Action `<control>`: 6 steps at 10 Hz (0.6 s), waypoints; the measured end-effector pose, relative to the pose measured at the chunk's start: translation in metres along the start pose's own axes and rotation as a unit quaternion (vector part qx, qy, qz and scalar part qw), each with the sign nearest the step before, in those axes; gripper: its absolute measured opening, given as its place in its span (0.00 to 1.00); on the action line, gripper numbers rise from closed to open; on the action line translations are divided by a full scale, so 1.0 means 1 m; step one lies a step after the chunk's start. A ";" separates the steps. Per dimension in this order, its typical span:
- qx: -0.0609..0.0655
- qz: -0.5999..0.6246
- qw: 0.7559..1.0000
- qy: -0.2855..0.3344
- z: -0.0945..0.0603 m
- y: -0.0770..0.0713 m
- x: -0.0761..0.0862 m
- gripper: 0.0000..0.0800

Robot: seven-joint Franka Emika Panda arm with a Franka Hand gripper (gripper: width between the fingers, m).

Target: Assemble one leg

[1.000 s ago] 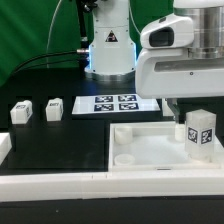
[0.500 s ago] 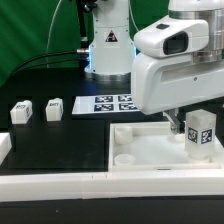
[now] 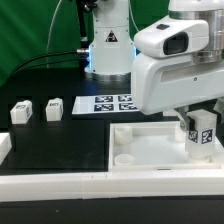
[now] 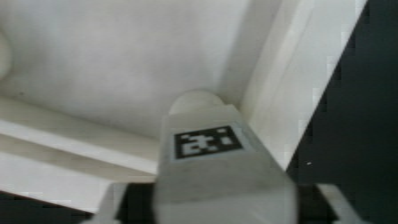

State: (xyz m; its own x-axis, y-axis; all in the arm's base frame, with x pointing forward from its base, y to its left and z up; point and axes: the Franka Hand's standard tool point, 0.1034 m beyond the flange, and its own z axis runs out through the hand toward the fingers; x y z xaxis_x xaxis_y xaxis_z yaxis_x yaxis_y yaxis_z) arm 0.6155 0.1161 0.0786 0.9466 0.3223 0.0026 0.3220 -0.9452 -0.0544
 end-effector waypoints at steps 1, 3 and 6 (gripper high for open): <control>0.000 0.012 1.000 0.000 0.000 0.000 0.000 0.37; 0.000 0.030 1.000 0.000 0.000 0.000 0.000 0.37; 0.009 0.207 0.978 0.003 0.000 0.001 0.000 0.37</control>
Offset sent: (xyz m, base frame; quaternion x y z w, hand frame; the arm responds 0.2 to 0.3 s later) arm 0.0000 0.0000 0.0000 0.0000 0.0000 0.0899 0.9960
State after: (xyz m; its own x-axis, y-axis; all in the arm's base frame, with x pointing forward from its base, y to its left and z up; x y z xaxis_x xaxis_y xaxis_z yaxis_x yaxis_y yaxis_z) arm 0.6162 0.1155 0.0782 0.9960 -0.0882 -0.0175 -0.0892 -0.9936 -0.0699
